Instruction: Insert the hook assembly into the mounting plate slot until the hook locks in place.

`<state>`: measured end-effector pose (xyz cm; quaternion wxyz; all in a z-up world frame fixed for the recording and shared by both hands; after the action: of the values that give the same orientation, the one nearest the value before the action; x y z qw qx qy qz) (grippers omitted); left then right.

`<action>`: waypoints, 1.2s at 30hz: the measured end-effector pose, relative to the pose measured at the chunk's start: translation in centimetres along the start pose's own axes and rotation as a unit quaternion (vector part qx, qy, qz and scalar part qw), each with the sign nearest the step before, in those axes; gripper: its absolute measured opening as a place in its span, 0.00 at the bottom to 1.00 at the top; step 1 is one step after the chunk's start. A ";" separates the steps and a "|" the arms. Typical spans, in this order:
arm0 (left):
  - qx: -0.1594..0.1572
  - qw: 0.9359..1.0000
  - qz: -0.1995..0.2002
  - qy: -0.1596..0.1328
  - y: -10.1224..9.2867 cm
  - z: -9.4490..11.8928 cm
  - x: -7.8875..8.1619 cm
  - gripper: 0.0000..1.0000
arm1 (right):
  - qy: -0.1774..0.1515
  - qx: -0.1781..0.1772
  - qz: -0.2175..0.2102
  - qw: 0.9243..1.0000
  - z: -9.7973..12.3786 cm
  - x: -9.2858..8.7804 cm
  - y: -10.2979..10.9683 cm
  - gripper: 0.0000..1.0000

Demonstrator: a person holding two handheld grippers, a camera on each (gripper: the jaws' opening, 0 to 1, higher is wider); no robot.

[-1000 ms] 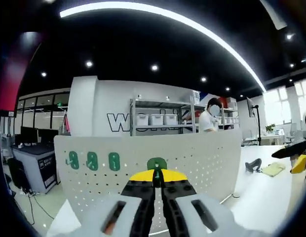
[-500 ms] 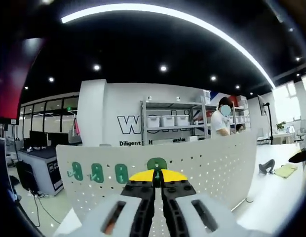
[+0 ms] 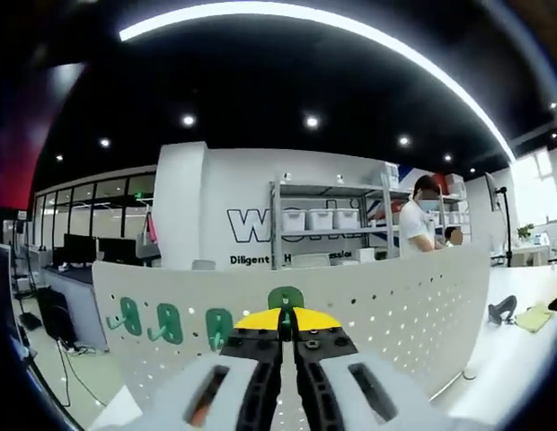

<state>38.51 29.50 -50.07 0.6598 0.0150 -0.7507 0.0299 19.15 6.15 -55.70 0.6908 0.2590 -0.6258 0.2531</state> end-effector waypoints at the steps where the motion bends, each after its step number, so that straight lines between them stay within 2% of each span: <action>1: 0.001 1.000 0.001 -0.001 0.1 -0.1 -0.1 0.03 | 0.000 0.000 -0.001 1.000 0.0 0.0 -0.1 0.82; 19: 0.012 1.000 0.000 -0.017 0.0 -1.6 -0.4 0.03 | 0.008 0.004 -0.002 1.000 -0.9 -0.2 -0.8 0.82; 36: 0.016 1.000 0.001 -0.015 0.0 -2.2 -0.6 0.03 | 0.010 0.003 -0.006 1.000 -0.9 -0.4 -1.1 0.81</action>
<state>40.73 29.61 -50.40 0.6480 0.0254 -0.7601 0.0419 20.45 5.94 -56.25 0.6980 0.2622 -0.6165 0.2530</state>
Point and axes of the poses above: the point that each gripper's makers call its tool centre point, and the gripper's own axes: z roughly backward along the fingers, y roughly to its left, x roughly out of its top, the point moved 1 cm from there along z, roughly backward along the fingers, and after that the axes turned 14 degrees about x, right-handed, at the moved point
